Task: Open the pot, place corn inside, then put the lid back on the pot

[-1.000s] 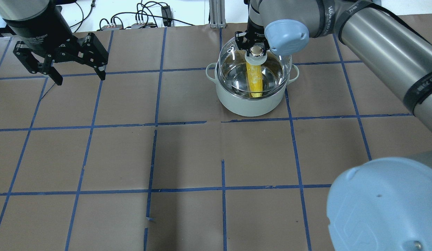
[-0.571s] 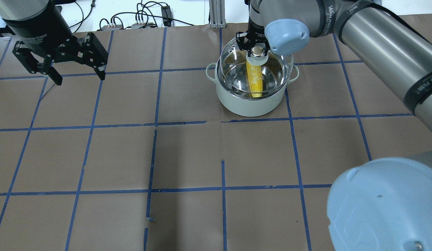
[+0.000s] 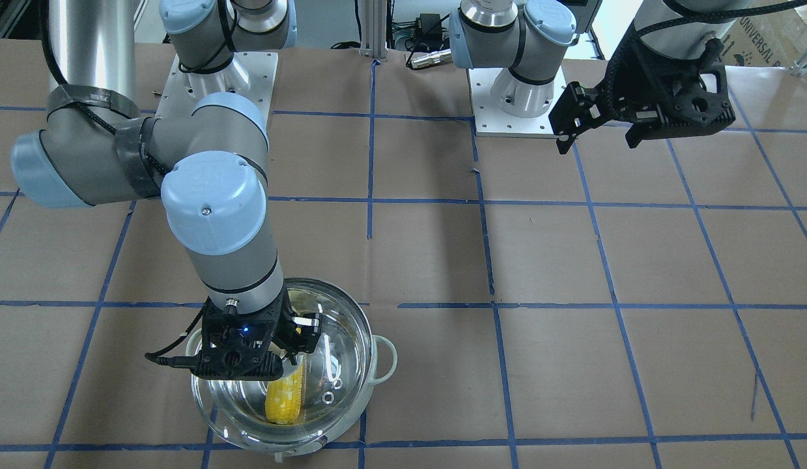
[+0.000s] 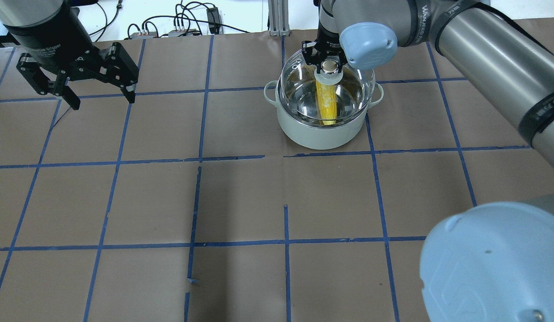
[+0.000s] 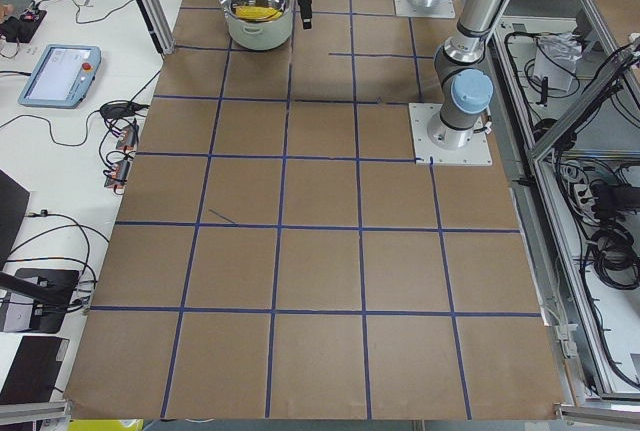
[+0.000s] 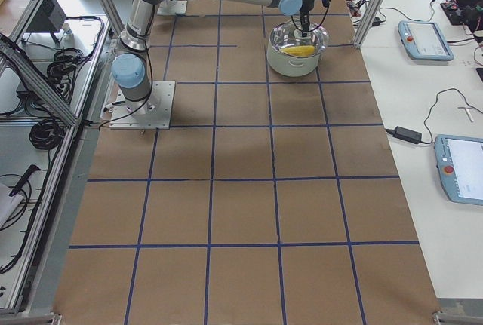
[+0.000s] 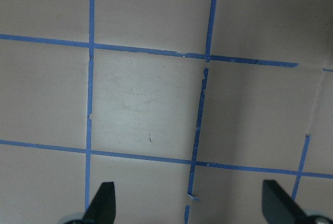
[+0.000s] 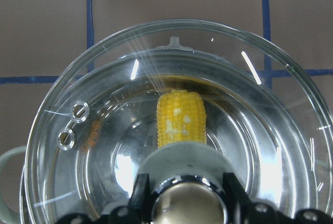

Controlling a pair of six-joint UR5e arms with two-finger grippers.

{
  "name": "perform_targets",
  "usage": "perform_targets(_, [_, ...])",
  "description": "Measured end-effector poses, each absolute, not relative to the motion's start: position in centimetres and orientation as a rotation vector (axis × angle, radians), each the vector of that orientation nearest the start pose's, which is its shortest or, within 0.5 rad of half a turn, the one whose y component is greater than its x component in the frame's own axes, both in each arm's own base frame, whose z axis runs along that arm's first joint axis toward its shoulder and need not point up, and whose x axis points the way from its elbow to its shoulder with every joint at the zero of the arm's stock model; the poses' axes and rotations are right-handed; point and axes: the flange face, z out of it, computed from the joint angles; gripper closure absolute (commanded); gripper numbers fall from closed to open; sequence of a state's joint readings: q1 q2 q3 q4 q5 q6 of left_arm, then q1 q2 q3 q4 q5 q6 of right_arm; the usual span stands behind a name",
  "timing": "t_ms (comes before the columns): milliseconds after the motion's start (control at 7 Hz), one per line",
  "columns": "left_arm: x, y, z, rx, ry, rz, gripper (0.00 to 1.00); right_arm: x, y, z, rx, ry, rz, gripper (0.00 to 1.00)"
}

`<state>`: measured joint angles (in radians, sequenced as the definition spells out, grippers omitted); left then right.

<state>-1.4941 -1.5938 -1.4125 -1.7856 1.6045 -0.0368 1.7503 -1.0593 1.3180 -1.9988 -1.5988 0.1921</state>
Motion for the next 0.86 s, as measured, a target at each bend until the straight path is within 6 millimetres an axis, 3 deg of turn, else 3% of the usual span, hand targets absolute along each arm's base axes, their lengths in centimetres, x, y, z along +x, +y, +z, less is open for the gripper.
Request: perform_targets(857, [-9.20, -49.84, 53.28, -0.174, 3.102, 0.126, 0.00, 25.53, -66.33, 34.96, 0.022, 3.125, -0.209, 0.84])
